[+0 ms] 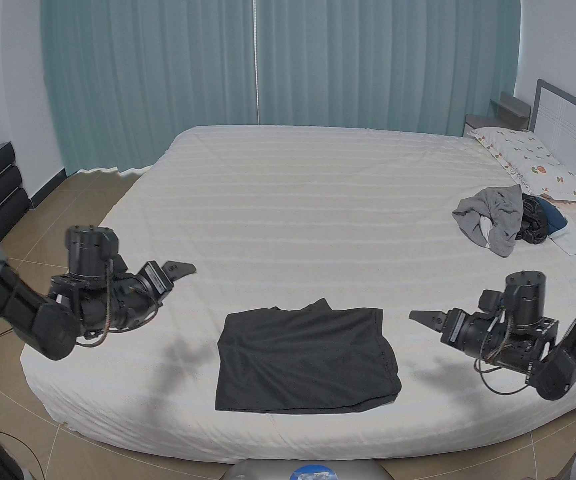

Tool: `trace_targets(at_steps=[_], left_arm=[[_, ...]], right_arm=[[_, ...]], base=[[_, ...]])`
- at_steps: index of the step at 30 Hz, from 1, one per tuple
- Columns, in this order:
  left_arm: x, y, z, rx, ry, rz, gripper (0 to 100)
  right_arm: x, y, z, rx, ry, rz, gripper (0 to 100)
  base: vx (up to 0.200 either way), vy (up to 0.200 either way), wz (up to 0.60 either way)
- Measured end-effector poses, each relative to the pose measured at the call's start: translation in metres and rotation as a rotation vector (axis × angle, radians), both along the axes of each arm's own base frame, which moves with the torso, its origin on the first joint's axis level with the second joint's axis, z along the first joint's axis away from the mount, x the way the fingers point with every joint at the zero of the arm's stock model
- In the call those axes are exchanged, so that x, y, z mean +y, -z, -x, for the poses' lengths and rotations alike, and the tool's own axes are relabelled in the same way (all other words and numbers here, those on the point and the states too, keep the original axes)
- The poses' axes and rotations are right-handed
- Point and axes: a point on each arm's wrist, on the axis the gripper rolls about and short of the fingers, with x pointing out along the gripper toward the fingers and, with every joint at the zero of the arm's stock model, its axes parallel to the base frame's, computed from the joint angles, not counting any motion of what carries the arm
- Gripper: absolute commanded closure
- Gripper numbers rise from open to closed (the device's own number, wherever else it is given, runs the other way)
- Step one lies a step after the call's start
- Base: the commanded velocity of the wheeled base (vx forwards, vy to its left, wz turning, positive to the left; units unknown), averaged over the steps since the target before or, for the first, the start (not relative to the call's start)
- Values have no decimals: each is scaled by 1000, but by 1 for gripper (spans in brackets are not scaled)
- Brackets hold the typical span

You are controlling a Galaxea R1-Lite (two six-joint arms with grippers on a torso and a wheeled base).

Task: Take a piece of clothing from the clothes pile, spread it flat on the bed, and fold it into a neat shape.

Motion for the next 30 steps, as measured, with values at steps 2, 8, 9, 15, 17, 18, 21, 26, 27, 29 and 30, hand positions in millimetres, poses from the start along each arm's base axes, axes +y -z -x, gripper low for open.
trace_targets(at_steps=[2,8,9,15,17,18,21,26,27,29,30], left_arm=[[5,-20,15,-63,-22,5,0],[19,-66,67,-237,-75,-8,0],[21,-72,76,-260,-80,-17,0],[35,-96,136,-380,-106,-88,0],[39,-101,156,-411,-118,-124,0],[41,-103,165,-424,-123,-142,0],[47,-106,192,-471,-144,-204,0],[57,-105,235,-531,-191,-320,0],[60,-101,248,-538,-206,-356,0],[64,-96,266,-549,-228,-409,0],[66,-93,275,-554,-239,-437,0]], right_arm=[[-6,-16,13,-70,16,31,0],[-27,-54,59,-251,45,128,0],[-31,-58,66,-272,49,138,0],[-49,-69,119,-328,60,201,0],[-55,-69,136,-327,60,228,0],[-57,-69,144,-327,60,241,0],[-64,-65,168,-320,58,289,0],[-75,-56,203,-294,57,366,0],[-78,-54,214,-300,59,389,0],[-80,-51,228,-319,65,416,0],[-82,-51,234,-338,70,430,0]], base=[[0,0,0],[0,0,0],[0,0,0],[0,0,0],[0,0,0],[0,0,0],[0,0,0],[0,0,0],[0,0,0],[0,0,0],[0,0,0]])
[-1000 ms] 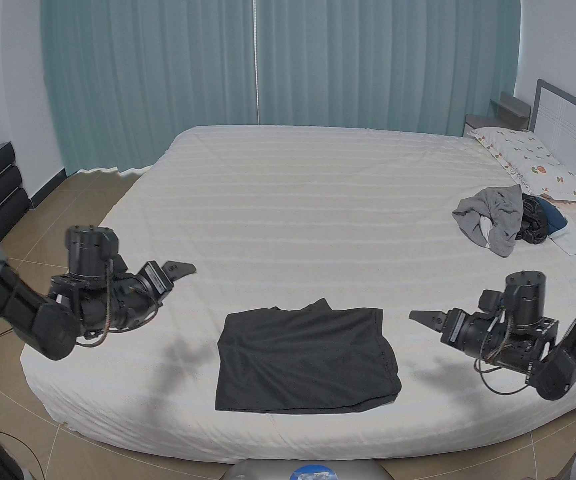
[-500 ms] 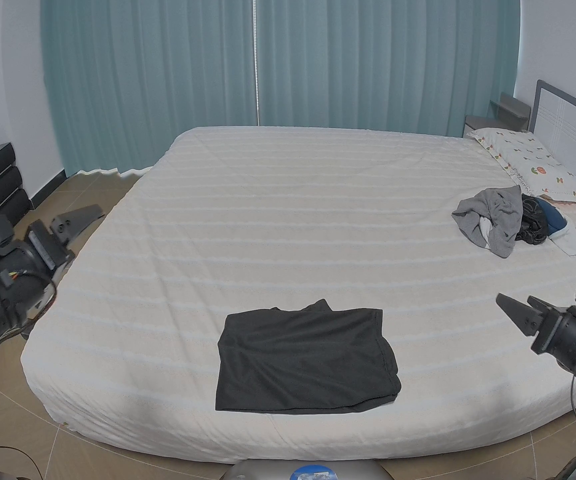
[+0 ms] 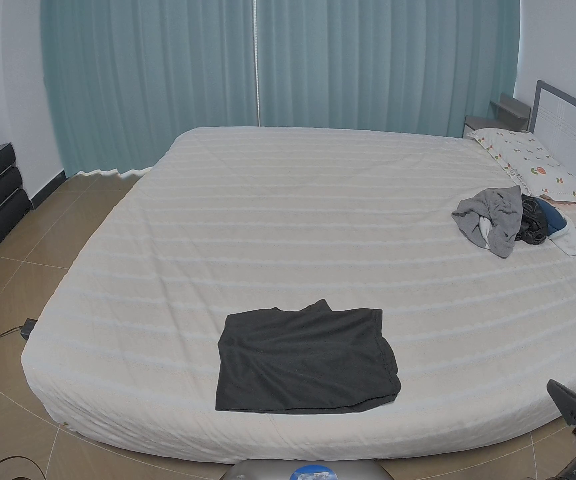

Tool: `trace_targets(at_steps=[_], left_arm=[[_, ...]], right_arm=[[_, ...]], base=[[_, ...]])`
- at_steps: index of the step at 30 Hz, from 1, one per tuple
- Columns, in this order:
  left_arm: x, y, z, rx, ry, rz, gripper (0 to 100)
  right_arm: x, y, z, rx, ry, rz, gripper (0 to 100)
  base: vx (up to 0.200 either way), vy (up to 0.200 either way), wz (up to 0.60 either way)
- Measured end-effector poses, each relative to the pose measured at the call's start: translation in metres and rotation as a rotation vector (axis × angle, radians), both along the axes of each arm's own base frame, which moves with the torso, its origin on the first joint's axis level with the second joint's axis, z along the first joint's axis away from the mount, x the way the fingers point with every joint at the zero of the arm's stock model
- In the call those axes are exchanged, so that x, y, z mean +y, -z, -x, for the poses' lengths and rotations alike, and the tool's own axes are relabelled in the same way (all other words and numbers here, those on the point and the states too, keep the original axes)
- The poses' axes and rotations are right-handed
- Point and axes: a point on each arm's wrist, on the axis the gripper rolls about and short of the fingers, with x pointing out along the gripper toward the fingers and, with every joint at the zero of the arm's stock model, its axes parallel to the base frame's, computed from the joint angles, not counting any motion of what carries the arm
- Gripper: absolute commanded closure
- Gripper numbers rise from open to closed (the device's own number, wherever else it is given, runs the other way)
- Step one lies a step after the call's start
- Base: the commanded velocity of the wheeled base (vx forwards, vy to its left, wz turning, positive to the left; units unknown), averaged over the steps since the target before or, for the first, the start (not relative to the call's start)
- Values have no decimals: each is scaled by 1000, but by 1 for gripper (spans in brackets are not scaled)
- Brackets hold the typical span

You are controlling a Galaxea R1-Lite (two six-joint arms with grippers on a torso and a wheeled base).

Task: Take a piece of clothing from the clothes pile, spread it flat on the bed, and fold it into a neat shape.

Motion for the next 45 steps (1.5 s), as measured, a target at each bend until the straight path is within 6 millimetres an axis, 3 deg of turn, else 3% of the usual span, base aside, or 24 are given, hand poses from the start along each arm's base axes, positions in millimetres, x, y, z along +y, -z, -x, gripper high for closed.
trace_targets(at_steps=[7,14,22,30,39,45], left_arm=[[9,24,47,-38,-113,-127,0],[6,47,71,-99,-215,-175,0],[5,75,62,-163,-272,-243,0],[5,98,49,-236,-297,-281,0],[5,123,43,-20,-264,-307,0],[5,126,43,3,-253,-306,0]], right_arm=[[-3,7,32,-123,63,90,0],[-3,15,46,-207,135,111,0],[-3,23,41,-338,186,130,0],[-3,33,37,-344,208,148,0],[-3,39,36,-291,217,141,0],[-3,40,36,-284,214,107,0]], base=[[0,0,0],[0,0,0],[0,0,0],[0,0,0],[0,0,0],[0,0,0]])
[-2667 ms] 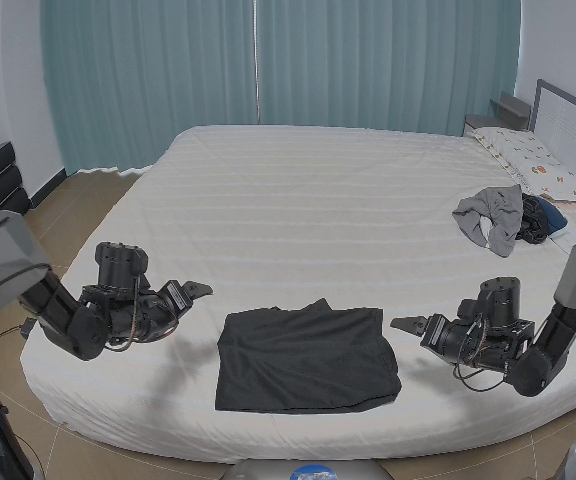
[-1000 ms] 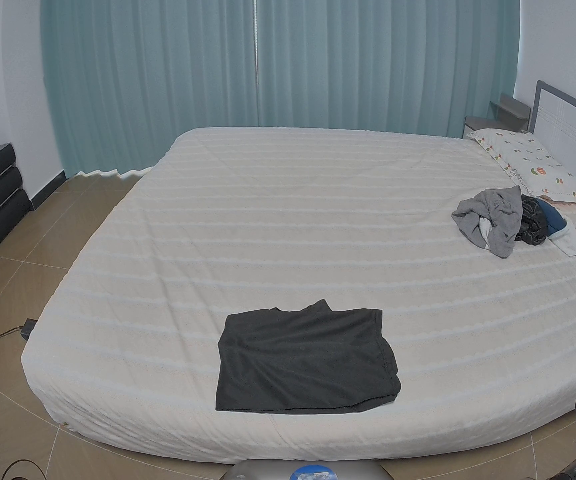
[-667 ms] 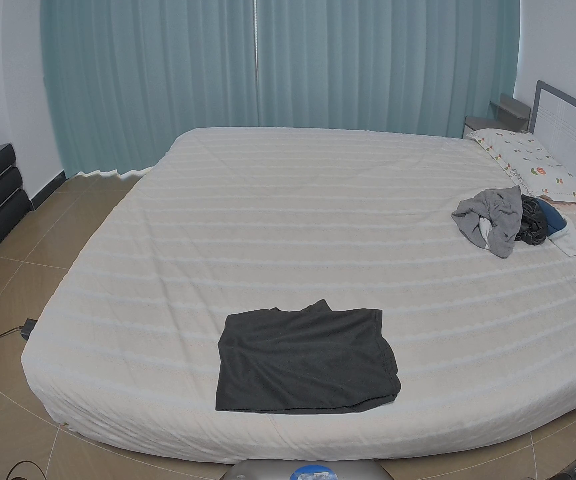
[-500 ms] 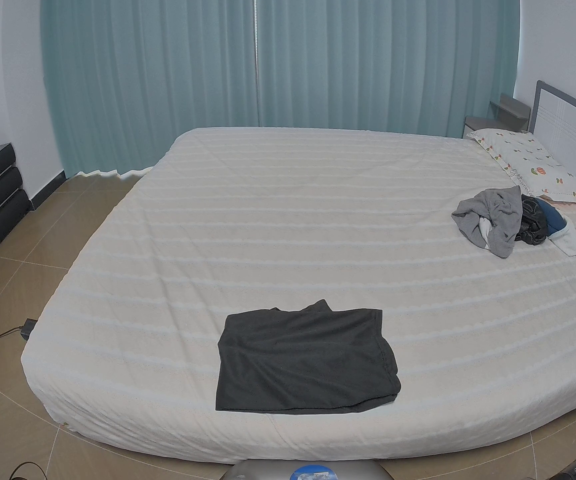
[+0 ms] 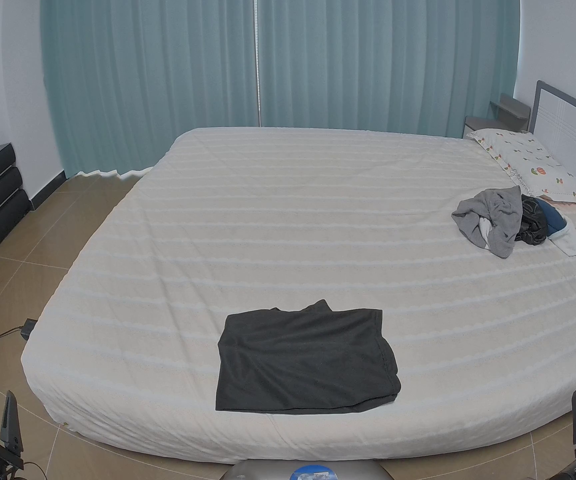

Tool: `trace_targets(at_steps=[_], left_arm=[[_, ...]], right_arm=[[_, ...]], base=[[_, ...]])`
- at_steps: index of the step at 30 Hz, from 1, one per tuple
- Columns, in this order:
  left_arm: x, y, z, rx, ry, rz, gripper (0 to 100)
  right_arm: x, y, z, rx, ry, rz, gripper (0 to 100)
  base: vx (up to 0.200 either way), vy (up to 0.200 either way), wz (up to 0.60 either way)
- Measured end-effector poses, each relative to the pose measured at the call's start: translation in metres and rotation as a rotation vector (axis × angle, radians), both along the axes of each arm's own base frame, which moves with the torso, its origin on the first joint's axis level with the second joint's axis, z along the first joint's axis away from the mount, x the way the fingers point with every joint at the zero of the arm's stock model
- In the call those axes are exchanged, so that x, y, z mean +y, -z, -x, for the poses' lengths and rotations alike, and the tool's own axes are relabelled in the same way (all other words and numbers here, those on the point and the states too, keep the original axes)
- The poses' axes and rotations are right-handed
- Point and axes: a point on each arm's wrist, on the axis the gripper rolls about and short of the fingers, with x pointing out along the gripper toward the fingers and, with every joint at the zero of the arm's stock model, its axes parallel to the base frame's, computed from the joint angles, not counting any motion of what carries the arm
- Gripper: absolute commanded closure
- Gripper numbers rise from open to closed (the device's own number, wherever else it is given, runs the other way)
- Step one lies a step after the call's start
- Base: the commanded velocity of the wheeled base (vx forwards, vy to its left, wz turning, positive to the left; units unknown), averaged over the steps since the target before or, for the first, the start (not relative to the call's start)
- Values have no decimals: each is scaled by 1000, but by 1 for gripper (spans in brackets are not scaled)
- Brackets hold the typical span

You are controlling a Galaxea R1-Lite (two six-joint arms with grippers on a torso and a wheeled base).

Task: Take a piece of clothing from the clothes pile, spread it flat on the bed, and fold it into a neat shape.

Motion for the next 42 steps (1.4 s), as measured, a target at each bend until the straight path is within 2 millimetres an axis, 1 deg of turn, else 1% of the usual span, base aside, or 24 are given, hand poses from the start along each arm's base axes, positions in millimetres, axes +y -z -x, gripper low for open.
trace_targets(at_steps=[10,14,19,26,30,36,39,42], left_arm=[[-2,0,0,5,97,-10,0],[-3,1,-1,11,142,-16,0],[-3,1,-1,11,146,-9,0],[-3,1,-1,12,145,-10,0],[-4,1,-1,13,169,-15,0],[-6,1,-1,12,255,10,0],[-6,1,-1,9,258,59,0],[-5,1,-1,5,227,79,0]], right_arm=[[1,2,0,23,-40,-47,0],[2,7,0,68,-92,-88,0],[2,6,0,71,-65,-70,0],[1,5,0,74,-17,64,0],[0,5,0,75,-6,52,0],[0,5,0,70,-11,69,0],[1,8,0,86,-39,37,0],[1,9,0,88,-47,18,0]], base=[[0,0,0],[0,0,0],[0,0,0],[0,0,0],[0,0,0],[0,0,0],[0,0,0],[0,0,0]])
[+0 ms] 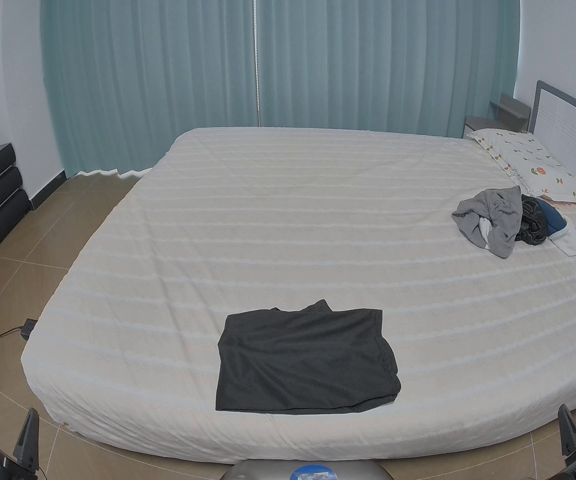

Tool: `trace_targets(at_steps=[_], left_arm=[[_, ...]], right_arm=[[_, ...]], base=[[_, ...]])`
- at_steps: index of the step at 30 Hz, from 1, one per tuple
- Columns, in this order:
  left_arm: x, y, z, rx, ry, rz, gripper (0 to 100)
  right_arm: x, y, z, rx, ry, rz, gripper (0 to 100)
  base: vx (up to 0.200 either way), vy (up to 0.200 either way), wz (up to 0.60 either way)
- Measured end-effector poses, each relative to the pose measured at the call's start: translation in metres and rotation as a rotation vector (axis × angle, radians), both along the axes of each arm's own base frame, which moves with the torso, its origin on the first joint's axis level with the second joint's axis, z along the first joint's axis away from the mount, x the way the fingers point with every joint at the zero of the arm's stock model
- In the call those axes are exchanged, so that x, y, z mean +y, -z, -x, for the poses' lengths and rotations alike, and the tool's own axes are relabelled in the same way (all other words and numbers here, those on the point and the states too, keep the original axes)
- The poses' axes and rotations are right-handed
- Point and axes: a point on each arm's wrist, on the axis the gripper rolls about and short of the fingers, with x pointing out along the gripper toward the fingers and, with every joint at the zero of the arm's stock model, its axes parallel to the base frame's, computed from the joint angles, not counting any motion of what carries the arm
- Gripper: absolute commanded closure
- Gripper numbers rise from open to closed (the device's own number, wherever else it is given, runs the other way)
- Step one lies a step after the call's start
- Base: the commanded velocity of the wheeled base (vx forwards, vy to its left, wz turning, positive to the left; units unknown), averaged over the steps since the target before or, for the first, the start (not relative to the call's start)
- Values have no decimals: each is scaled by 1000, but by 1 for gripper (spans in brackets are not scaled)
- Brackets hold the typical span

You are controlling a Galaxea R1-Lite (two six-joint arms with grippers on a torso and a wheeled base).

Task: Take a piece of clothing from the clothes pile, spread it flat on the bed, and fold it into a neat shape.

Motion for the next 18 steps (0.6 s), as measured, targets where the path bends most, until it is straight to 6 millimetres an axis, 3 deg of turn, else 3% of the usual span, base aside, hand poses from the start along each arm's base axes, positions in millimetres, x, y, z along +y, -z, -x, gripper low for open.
trace_targets(at_steps=[18], left_arm=[[0,5,0,51,12,-93,0]], right_arm=[[0,-1,0,-13,-22,-15,0]], base=[[0,0,0]])
